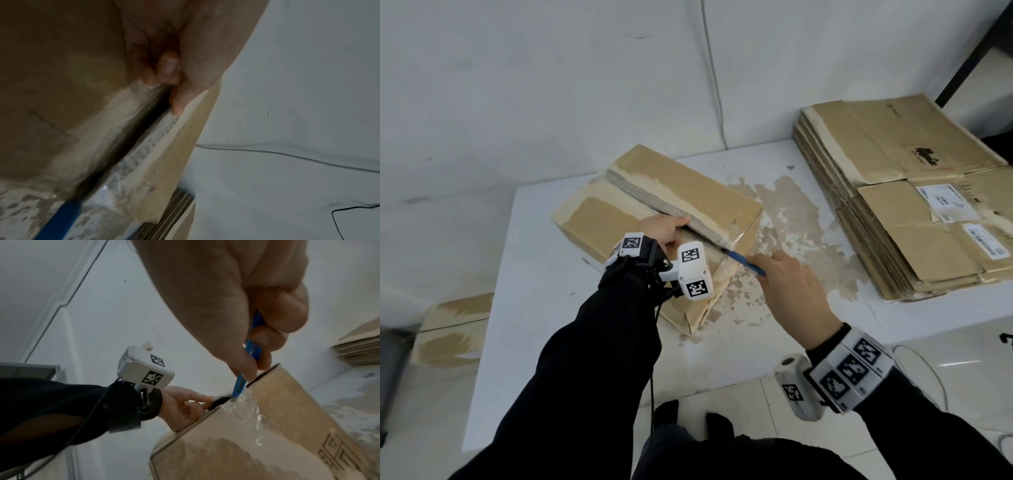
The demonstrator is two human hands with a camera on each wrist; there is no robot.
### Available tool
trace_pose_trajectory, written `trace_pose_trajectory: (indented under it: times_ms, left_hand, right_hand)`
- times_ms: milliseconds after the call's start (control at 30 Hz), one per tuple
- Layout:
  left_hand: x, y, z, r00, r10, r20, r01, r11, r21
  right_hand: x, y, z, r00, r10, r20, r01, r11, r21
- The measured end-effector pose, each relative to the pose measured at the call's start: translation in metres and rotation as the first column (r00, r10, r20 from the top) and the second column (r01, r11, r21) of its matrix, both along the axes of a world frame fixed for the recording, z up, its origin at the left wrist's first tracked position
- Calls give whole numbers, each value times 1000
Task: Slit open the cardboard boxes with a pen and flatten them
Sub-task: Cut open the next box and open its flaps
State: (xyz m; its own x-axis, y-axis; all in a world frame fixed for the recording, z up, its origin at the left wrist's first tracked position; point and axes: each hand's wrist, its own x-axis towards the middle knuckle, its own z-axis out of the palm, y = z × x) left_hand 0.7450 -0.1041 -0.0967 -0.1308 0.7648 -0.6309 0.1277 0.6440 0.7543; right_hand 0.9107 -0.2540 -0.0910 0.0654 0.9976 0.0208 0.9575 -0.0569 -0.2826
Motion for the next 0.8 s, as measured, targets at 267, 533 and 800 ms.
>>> trace_pose_trajectory:
  times_ms: [267,533,800]
  left_hand:
    - [-3,-5,1,998,0,62,0,1000,9]
    - [-2,-21,2,999,-9,40,3,987,163]
    - [-11,-37,14,379,-265,-887,758,639,133]
  right_hand:
    - [9,-4,-6,996,-55,-63,59,996,66]
    - [42,7,-4,969,-62,-237,60,998,-14]
    - [104,2,-118,764,-499,-409,431,866,-253]
